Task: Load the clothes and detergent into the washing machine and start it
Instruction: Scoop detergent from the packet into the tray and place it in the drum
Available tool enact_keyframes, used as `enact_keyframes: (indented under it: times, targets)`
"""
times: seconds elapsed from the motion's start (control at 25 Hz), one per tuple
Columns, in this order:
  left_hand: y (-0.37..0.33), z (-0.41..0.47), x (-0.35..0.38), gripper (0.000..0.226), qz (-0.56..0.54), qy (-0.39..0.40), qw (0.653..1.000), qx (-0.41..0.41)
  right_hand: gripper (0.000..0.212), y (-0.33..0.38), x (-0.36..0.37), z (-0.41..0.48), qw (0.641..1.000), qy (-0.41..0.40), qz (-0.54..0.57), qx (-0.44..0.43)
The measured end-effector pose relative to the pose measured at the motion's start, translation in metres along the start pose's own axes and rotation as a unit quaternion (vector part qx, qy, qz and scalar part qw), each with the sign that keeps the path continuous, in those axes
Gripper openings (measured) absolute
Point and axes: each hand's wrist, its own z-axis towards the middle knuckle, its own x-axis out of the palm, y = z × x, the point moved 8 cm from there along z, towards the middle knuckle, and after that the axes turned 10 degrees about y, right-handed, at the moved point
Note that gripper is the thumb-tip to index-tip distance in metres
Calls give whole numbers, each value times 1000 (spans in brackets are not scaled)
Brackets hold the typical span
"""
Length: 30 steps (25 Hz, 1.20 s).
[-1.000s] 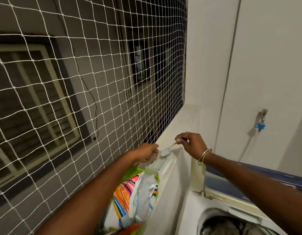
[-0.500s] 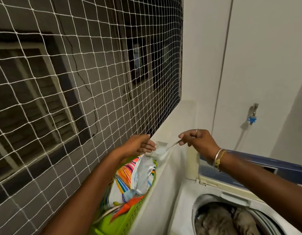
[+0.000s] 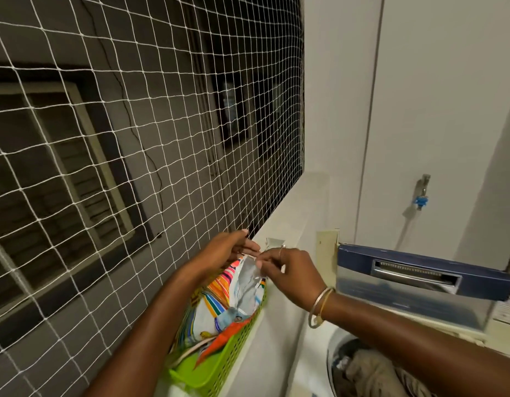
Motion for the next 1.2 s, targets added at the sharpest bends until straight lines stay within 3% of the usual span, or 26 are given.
enact_keyframes:
  times: [0.12,0.2,0.4,0.8,1.04,1.2]
  targets:
    - [-4,-5,0,52,19,-12,1000,2,20,14,24,1,991,7,-127,-39]
    - [-6,-5,1,52,15,-11,1000,3,18,11,35,0,987,3,-155,-28]
    - [-6,1,3,51,-12,-5,1000,-4,18,-2,46,5,988,15,-149,22]
    - [-14,12,7,50,29,-25,999,14,20,-5,47,14,987,64,-147,25]
    - [-21,11,6,49,24,-49,998,19,19,-3,38,14,994,55,-97,22]
    - [-36,8,4,44,26,-110,993,43,23,1,15,14,999,1,-49,14]
